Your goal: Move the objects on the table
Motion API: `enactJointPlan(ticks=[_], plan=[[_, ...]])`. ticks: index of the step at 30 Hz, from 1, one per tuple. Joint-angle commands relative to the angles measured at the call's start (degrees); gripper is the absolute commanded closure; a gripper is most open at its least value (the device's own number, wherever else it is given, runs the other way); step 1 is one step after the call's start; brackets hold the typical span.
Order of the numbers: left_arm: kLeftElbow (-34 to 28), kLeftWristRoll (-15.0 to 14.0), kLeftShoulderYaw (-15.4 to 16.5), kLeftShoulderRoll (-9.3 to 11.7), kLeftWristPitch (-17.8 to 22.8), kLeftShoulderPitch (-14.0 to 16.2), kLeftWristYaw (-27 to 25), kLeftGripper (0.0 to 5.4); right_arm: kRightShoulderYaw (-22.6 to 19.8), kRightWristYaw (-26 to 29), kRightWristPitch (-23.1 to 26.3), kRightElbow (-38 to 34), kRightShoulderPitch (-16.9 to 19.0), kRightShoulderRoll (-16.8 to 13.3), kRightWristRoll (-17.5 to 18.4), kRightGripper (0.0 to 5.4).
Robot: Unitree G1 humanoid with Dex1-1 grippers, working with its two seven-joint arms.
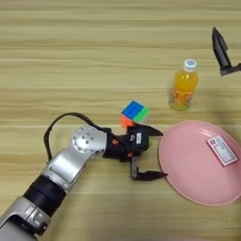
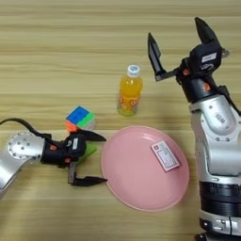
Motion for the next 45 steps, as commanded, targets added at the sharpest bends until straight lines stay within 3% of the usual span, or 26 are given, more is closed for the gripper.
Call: enactJointPlan(ticks=[1,6,15,21,26,33,40,43,45], plan=[[-1.66,-1.11,0.89,-2.04,3.04,-3.24,0.69,0.00,-0.03,-0.45,-0.81,0.82,-0.61,0.26,-0.43,0.01],[-1.62,-0.56,0.39,-3.39,4.33,-6.07,0.61,0.00,-0.38,-1.18,-0.86,0.76,-0.77,0.43,-0.28,0.01],[0.72,2.47,-5.40,-8.20,9.87,-11.98,0.09,0.00,-0.26,-2.58,-1.49,0.54,-1.64,0.88,-0.60,0.01],[1.84,6.51,-7.77,-8.31,15.71,-14.16,1.59,0.00,-0.25,-3.48,-1.79,0.64,-2.08,1.07,-0.65,0.01],[6.91,9.49,-9.40,-8.86,17.51,-14.37,2.88,0.00,-0.02,-3.42,-2.03,0.86,-2.28,1.10,-1.03,0.01],[13.33,11.37,-9.94,-8.33,16.57,-14.33,2.97,0.00,0.04,-3.44,-2.06,0.48,-1.98,1.19,-1.43,0.01],[14.58,12.16,-10.57,-6.54,15.34,-14.53,1.57,0.00,0.07,-3.77,-2.02,0.26,-2.28,1.30,-1.97,0.01],[12.42,12.36,-11.08,-4.07,15.64,-14.14,-0.72,0.00,0.34,-4.03,-2.07,0.31,-2.33,1.41,-2.11,0.01],[9.18,12.20,-11.74,-1.03,16.06,-14.08,-4.38,0.00,0.45,-4.10,-2.13,0.42,-2.42,1.43,-2.11,0.01]])
